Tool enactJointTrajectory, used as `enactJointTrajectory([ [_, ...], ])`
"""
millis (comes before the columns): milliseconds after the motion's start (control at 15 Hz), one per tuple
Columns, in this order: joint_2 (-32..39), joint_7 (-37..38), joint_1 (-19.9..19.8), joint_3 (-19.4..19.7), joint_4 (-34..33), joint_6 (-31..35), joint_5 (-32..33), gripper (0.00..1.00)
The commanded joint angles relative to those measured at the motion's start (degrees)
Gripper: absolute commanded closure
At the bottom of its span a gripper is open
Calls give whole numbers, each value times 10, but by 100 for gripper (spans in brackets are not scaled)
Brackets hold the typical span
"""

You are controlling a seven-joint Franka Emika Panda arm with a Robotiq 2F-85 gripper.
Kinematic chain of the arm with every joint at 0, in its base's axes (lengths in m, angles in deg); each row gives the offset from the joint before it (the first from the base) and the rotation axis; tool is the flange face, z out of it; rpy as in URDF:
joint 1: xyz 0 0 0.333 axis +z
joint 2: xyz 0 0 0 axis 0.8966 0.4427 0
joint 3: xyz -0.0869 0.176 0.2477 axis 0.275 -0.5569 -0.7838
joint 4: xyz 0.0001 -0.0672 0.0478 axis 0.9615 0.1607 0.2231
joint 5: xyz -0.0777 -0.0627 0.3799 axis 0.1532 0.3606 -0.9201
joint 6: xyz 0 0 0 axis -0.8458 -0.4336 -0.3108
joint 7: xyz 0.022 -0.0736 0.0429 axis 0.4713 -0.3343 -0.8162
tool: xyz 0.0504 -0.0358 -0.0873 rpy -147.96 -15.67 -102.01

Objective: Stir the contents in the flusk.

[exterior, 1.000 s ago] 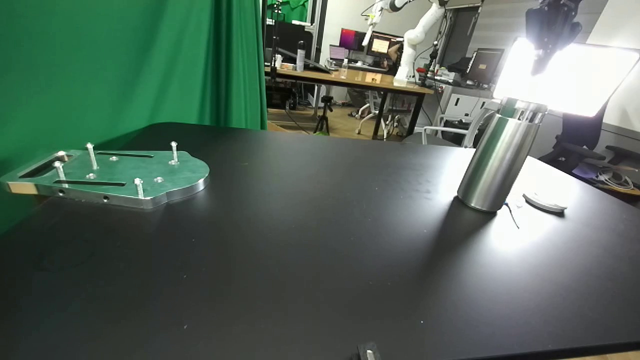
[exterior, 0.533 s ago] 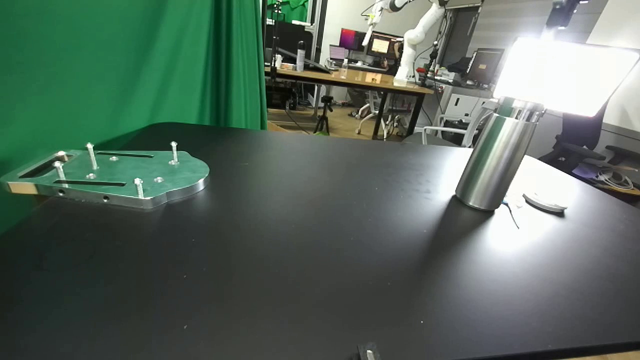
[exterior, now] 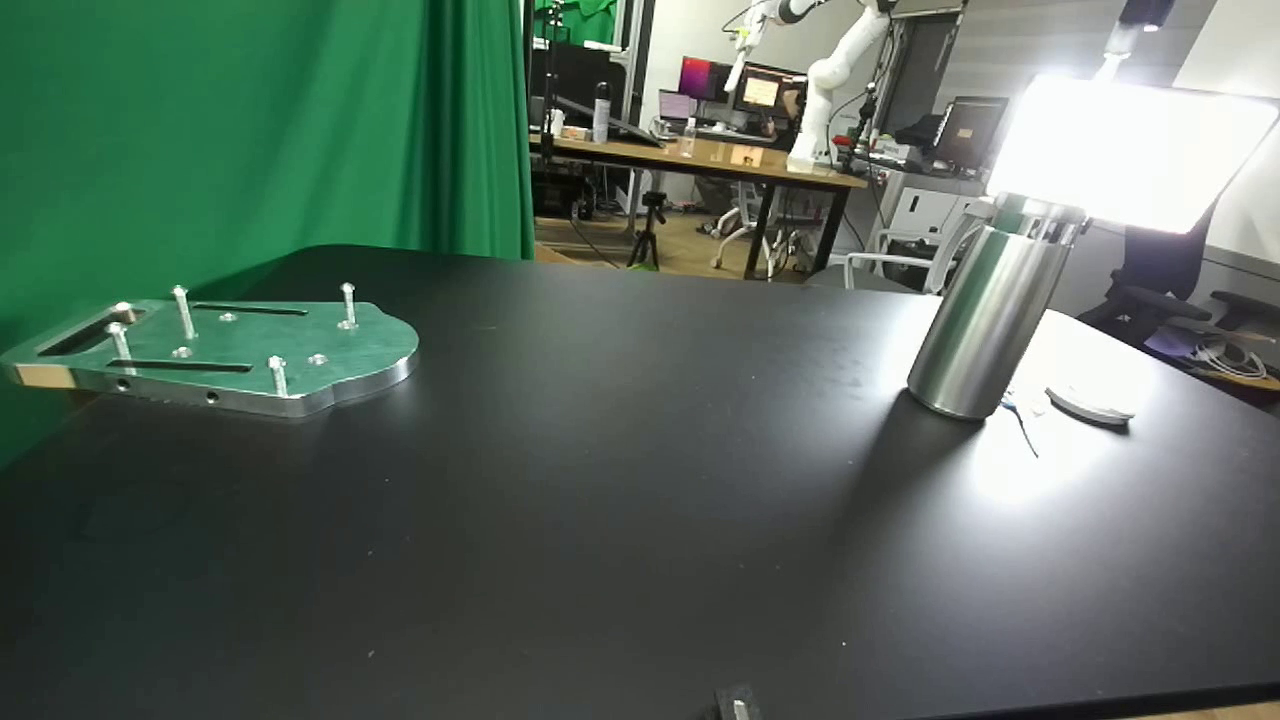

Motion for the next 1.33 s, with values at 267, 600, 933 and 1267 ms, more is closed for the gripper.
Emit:
enactJointTrajectory([
  [267, 49, 4, 1, 3, 32, 5, 3, 96],
  [600, 89, 12, -1, -1, 33, 11, 9, 96],
  [933, 99, 12, -3, -5, 26, 10, 8, 96],
  [1267, 60, 3, -3, -5, 22, 10, 1, 96],
])
